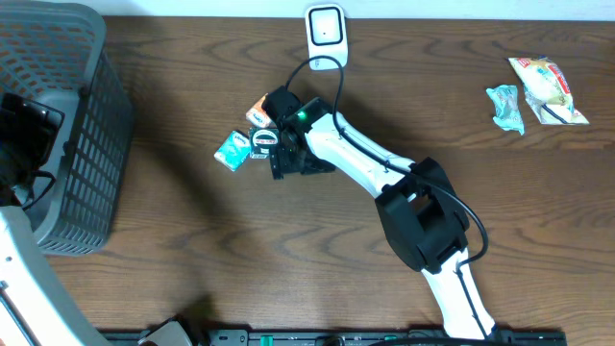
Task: Scan the item barcode
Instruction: 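Lower the right gripper toward the green Zam-Buk tin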
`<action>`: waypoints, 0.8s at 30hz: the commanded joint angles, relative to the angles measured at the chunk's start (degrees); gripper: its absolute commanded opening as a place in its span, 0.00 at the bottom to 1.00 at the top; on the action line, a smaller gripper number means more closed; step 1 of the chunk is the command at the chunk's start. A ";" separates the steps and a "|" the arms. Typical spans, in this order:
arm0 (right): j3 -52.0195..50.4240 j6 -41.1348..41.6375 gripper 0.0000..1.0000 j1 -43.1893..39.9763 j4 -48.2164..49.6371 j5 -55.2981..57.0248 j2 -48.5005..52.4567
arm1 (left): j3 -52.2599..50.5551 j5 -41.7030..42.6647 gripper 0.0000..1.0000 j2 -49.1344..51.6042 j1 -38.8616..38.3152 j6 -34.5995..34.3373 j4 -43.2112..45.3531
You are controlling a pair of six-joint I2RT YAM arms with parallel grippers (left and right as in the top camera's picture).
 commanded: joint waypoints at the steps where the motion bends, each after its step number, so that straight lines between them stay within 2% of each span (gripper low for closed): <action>1: -0.09 -0.59 0.83 -0.02 2.91 0.48 -3.15 | 0.79 -0.31 0.98 -0.39 0.20 -0.48 -0.11; 9: -0.09 -1.53 0.89 -0.92 14.25 0.48 -3.15 | 0.79 -0.31 0.98 -0.39 0.20 -0.48 -0.11; 24: -0.09 -1.68 0.88 -7.39 31.61 -8.44 -3.15 | 0.79 -0.31 0.98 -0.42 0.20 -0.48 -0.11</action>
